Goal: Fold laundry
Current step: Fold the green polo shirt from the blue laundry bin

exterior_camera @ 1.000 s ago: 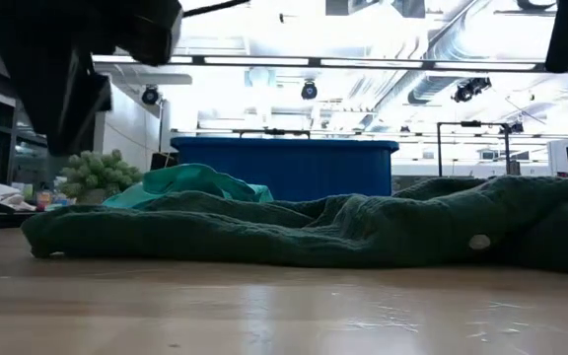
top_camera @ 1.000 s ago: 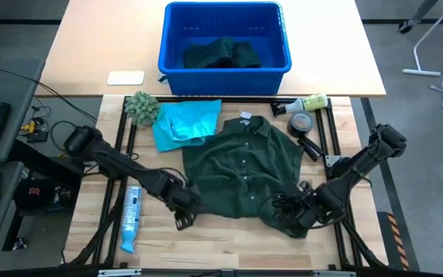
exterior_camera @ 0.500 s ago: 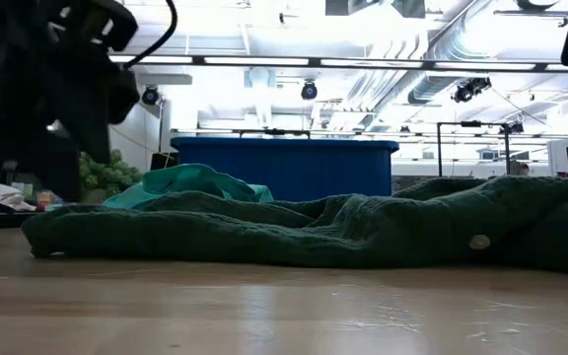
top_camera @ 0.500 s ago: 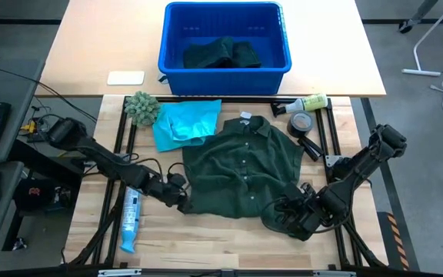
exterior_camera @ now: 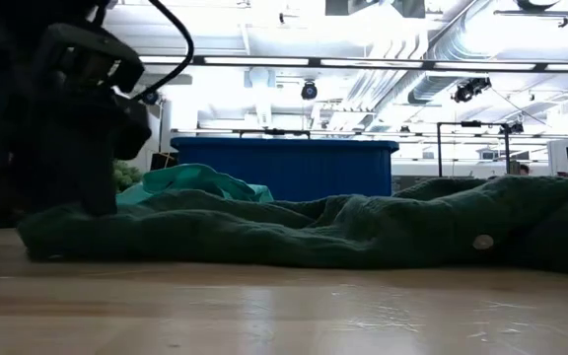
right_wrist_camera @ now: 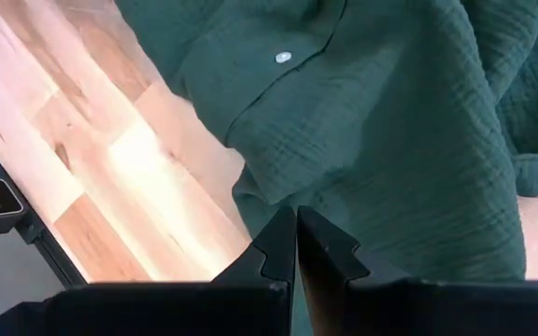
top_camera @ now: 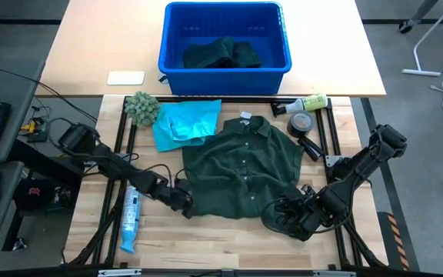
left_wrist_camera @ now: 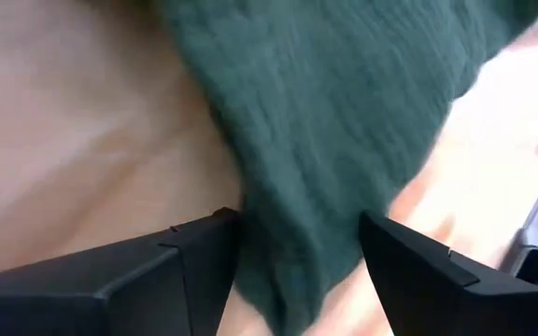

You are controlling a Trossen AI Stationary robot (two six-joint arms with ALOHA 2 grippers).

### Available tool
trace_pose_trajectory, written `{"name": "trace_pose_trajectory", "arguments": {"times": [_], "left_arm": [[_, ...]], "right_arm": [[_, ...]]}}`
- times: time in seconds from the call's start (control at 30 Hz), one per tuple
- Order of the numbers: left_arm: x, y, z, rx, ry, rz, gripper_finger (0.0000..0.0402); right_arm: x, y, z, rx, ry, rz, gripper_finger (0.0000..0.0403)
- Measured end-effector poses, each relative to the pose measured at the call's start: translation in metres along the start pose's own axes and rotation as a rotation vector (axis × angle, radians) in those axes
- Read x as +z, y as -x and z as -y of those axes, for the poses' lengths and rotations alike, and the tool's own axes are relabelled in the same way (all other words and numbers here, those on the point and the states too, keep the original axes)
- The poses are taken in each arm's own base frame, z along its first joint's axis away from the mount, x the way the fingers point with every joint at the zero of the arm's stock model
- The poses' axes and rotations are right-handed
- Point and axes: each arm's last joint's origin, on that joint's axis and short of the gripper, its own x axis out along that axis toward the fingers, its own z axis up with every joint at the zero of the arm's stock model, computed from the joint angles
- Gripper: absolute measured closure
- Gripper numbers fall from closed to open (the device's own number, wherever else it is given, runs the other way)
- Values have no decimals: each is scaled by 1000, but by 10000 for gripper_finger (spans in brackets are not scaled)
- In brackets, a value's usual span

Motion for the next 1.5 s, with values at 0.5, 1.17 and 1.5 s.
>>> {"name": "trace_pose_trajectory", "arguments": {"times": [0.5,1.17,1.5], "left_arm": [[-37,-2,49,-325,68,-276,387],[-74,9,58,-339,161,-498,394],[-74,6,50,-268,141,-439,326]], "right_arm": [[2,-1,0,-2,-58,-25,403],[-2,0,-13,146,-90,-304,403],[-2,0,-13,146,-94,-295,403]]}}
